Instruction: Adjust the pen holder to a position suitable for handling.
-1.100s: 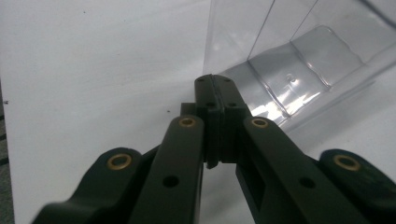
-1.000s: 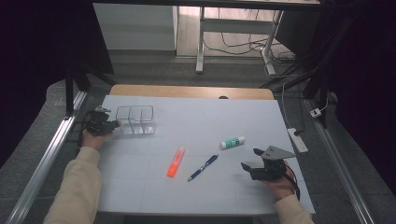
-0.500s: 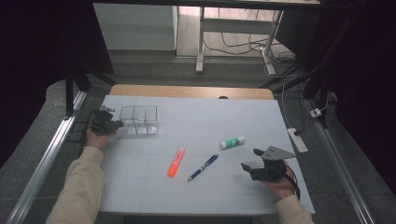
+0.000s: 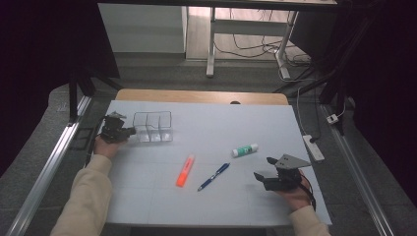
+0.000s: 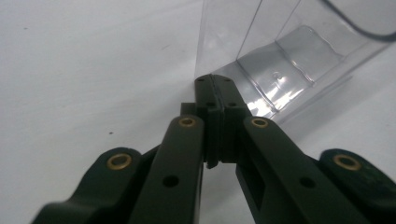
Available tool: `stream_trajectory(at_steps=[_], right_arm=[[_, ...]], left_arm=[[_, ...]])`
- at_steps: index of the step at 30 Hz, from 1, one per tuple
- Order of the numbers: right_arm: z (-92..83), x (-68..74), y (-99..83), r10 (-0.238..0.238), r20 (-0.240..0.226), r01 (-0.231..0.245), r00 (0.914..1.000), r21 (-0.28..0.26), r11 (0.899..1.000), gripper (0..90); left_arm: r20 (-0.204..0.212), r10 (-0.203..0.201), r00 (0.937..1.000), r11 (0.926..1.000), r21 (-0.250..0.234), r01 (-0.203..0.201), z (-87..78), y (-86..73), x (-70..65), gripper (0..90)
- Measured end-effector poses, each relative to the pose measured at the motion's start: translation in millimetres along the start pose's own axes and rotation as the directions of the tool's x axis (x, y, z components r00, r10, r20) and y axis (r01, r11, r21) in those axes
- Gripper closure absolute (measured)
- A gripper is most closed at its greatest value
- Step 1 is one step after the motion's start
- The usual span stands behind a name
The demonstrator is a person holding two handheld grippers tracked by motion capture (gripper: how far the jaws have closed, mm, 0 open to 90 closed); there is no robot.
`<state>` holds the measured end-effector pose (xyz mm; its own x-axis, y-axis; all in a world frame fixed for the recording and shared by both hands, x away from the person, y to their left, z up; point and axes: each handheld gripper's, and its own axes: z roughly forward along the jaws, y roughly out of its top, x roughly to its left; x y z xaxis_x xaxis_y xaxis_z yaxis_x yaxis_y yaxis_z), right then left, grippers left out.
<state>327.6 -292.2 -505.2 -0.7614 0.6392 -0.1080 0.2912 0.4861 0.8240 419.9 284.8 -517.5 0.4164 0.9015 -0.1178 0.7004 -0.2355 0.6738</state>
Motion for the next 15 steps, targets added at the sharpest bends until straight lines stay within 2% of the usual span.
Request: stream_trajectory(at_steps=[15], right_arm=[[0.5, 1.0, -0.2, 0.002, -0.004, -0.002, 1.0000, 0.007, 1.000, 22.3]], left_arm=[[0.028, 0.039, 0.9988, 0.9992, 0.009, -0.040, 6.8, 6.5, -19.4, 89.1]])
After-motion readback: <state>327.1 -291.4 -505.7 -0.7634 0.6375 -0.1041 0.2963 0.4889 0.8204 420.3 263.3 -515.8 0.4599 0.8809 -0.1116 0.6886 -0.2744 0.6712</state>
